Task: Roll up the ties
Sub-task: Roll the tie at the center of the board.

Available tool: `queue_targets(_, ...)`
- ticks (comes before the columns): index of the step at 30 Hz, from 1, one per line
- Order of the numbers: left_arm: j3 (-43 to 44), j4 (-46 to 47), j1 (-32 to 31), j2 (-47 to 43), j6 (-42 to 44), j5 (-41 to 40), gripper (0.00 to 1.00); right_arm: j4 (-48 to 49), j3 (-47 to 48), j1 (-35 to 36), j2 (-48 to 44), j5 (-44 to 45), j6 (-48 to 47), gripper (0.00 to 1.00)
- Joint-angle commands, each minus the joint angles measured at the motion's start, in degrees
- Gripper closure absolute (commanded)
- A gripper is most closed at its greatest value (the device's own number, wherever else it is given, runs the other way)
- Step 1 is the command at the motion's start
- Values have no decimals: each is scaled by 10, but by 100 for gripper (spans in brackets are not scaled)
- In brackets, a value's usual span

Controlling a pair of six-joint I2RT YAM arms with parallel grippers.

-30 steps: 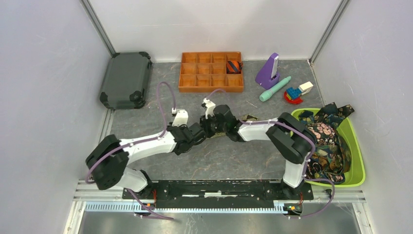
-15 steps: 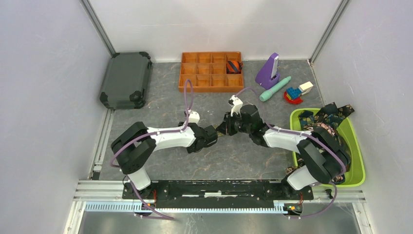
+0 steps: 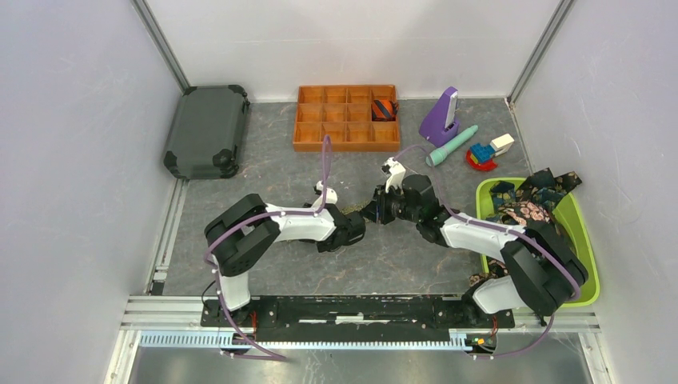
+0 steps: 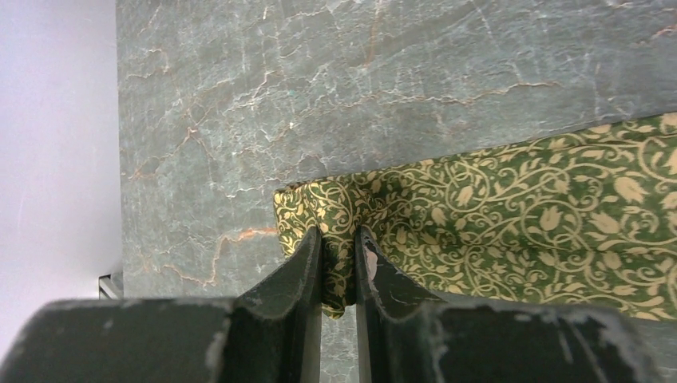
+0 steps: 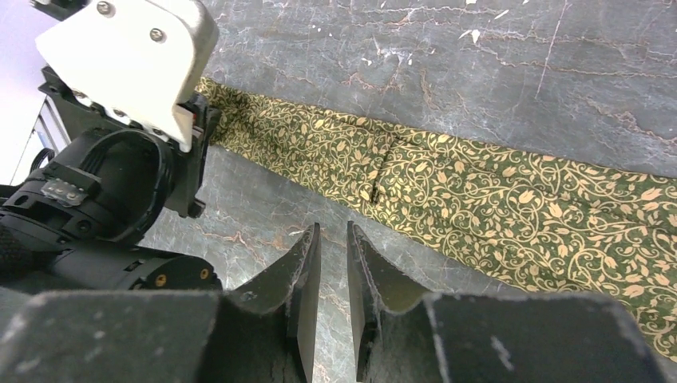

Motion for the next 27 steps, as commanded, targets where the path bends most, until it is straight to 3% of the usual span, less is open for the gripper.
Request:
queue_targets(1,31,14,-3,27,2,22,98,2,-6,-5,-23,8,-13,76)
queue_targets(8,45,41,-5,54,42,55,96,2,-9,-6,-24,7,-15,75)
queue_targets(13,29,86,-6,34,75,89,81,-3,-9,-7,-28,7,-17,75)
queue_targets(17,26,94,-6,17,88,96,63,-8,-5,-7,-31,8,-19,75)
queue_targets(27,34,94,-6,-23,101,107,48,-14,20,-6,-22,7,-20,75)
